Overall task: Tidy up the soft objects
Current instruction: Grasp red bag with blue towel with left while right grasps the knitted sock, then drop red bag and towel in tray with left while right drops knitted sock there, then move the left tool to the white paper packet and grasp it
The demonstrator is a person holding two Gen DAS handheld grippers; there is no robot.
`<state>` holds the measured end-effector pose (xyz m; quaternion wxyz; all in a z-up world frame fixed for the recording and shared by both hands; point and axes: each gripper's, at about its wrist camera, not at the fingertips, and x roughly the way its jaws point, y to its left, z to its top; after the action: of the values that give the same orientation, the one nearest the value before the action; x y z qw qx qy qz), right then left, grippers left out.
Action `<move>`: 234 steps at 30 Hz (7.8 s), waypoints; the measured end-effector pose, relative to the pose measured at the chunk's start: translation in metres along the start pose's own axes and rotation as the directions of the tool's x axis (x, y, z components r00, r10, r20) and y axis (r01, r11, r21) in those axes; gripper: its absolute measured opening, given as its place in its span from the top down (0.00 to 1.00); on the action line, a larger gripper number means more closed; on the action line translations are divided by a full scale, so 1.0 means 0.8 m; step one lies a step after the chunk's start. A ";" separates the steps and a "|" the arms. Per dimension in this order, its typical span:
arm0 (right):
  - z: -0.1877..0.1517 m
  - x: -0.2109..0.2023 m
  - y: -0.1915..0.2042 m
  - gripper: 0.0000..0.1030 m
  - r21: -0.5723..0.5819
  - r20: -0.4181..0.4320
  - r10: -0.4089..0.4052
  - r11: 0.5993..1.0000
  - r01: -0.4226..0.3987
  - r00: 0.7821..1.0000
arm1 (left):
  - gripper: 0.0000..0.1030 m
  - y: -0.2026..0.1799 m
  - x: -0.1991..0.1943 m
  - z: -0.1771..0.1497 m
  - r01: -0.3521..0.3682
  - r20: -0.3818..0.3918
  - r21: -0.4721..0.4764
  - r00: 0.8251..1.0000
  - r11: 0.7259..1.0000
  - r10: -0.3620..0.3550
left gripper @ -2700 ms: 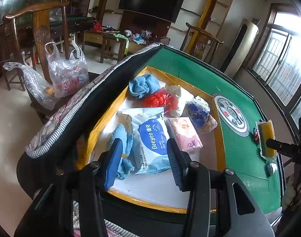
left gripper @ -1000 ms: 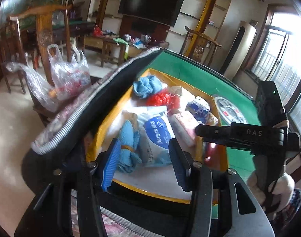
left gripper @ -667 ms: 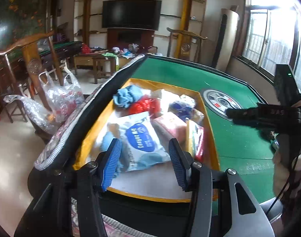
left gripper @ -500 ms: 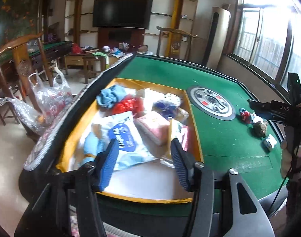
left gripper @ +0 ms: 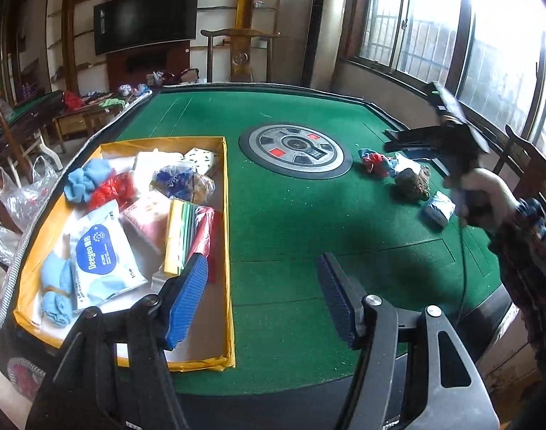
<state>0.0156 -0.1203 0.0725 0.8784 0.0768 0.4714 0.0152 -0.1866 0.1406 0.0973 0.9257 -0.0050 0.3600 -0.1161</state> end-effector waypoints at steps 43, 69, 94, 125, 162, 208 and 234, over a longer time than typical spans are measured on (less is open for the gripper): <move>-0.082 -0.066 -0.146 0.30 0.363 0.320 0.297 0.838 -0.406 0.900 | 0.29 -0.214 0.289 0.143 0.113 -0.154 0.443 0.987 0.889 -0.049; -0.084 -0.066 -0.151 0.30 0.385 0.326 0.250 0.846 -0.370 0.912 | 0.87 -0.204 0.222 0.134 0.239 -0.207 0.284 0.961 0.929 -0.184; -0.088 -0.023 -0.056 0.42 0.102 0.097 0.079 0.991 -0.089 0.992 | 0.87 0.017 0.028 0.049 -0.006 0.037 -0.029 0.999 1.000 0.007; -0.219 -0.097 0.354 0.42 -0.578 -0.170 0.462 0.669 -0.468 0.871 | 0.81 0.180 0.055 -0.017 -0.101 -0.138 -0.323 0.989 0.941 0.059; -0.240 -0.069 0.425 0.37 -0.738 -0.046 0.252 0.644 -0.203 0.967 | 0.33 0.179 -0.039 -0.004 -0.464 0.024 -0.285 0.871 0.839 0.491; -0.039 0.004 0.001 0.39 -0.071 -0.160 0.490 0.860 -0.506 0.857 | 0.28 0.015 0.020 0.025 -0.035 0.016 -0.101 0.999 0.994 0.037; -0.108 -0.077 -0.128 0.31 0.231 0.268 0.599 0.721 -0.653 0.755 | 0.25 -0.150 0.214 0.063 0.150 -0.271 -0.014 0.951 0.989 -0.148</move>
<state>-0.0951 -0.2170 0.0606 0.8351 0.3702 0.3350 0.2308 -0.0560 -0.0173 0.0318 0.8563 -0.0133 0.4815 -0.1864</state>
